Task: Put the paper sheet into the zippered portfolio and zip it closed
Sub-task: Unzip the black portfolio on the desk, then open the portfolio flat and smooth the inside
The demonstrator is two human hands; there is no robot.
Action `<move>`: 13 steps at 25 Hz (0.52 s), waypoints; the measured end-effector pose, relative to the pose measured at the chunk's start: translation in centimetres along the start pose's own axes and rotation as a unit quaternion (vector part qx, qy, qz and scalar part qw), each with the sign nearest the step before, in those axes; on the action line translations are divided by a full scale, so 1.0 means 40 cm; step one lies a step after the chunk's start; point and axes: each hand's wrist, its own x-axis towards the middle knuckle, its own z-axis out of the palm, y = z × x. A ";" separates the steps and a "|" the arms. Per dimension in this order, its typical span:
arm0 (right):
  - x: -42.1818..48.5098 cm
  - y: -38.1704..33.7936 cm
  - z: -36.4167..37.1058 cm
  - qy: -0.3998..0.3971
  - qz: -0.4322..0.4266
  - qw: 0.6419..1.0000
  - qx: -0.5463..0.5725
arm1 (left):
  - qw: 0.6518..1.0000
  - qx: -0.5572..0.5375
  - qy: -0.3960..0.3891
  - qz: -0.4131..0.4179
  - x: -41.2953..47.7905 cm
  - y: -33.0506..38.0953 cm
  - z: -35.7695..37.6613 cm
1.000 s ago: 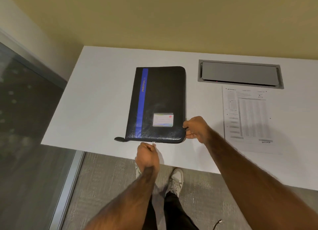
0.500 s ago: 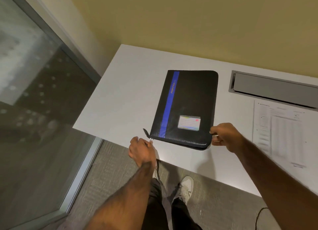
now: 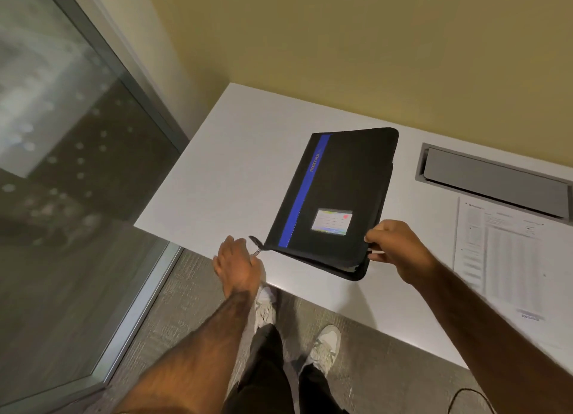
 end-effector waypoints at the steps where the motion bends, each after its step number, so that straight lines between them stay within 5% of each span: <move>1: -0.009 -0.016 0.008 0.002 -0.014 1.000 -0.011 | 1.000 -0.024 0.005 0.003 0.012 -0.001 -0.011; 5: -0.040 -0.099 0.051 0.014 -0.088 0.994 -0.062 | 0.985 -0.171 -0.018 -0.010 0.089 0.050 -0.074; 13: -0.079 -0.297 0.230 0.036 -0.277 0.947 -0.157 | 0.871 -0.365 -0.329 0.007 0.279 0.303 -0.322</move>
